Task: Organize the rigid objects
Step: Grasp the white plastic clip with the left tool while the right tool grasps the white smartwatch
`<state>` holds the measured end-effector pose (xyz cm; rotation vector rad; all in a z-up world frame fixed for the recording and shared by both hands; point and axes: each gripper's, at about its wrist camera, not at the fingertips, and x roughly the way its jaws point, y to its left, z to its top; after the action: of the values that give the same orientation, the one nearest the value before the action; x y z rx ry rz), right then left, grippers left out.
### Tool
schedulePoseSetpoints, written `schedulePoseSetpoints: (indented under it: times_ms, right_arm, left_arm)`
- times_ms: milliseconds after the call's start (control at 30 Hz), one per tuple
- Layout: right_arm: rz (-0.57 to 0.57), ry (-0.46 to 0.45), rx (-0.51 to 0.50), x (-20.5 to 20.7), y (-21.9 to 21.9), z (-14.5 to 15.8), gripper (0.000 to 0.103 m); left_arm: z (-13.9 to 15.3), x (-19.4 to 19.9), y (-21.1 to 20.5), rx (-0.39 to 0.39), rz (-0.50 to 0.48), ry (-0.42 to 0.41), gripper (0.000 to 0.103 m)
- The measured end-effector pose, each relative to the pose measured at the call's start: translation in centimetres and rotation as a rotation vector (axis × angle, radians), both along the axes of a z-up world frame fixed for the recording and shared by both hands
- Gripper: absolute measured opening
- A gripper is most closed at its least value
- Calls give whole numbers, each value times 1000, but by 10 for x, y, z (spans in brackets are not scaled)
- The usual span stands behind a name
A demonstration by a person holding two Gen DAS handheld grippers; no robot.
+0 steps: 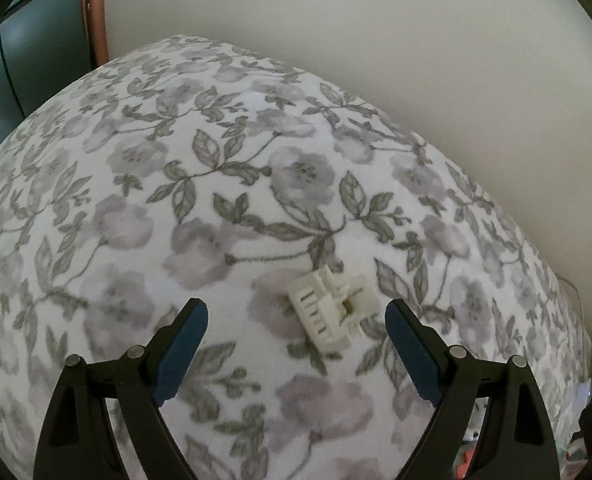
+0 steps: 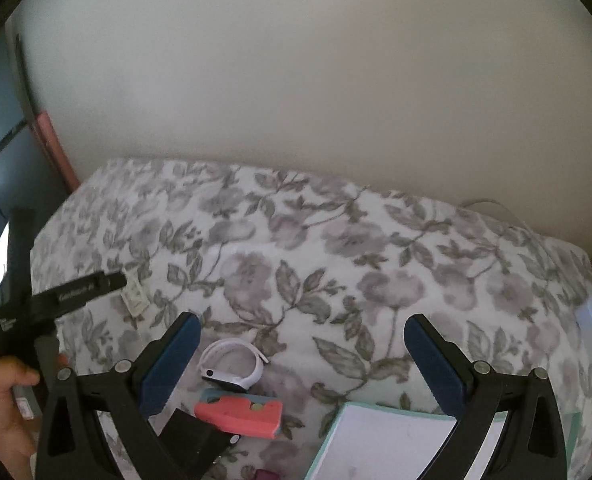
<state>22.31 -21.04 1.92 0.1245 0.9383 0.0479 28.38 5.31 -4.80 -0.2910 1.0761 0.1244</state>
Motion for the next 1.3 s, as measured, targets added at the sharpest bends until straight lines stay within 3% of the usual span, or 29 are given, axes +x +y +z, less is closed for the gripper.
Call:
schedulePoseSetpoints:
  times_ms: [33,200,433,633,800,1200,1300]
  right_arm:
    - [7,19,4,3,1,-2,103]
    - [62,115,-12,17,21,-17,103]
    - [155,210,-76,23,52,-39,103]
    - [191,294,-124,28,66,-58,102]
    - [214,335,-130,31,74,-70,95]
    - [240,399,-158,30,87,-90,70]
    - [241,400,-167,26,89,-95,67]
  left_arm:
    - [-2,2,1,-2,0,0,103]
    - [-8,7,3,-28,-23,-5,103]
    - [-22,9,5,-82,-48,57,103]
    - [-25,9,5,-86,-58,67,103]
    - [-29,10,7,-98,-64,72,101]
    - [-32,15,4,-77,-91,64,77]
    - [-29,15,3,-100,-111,57,62]
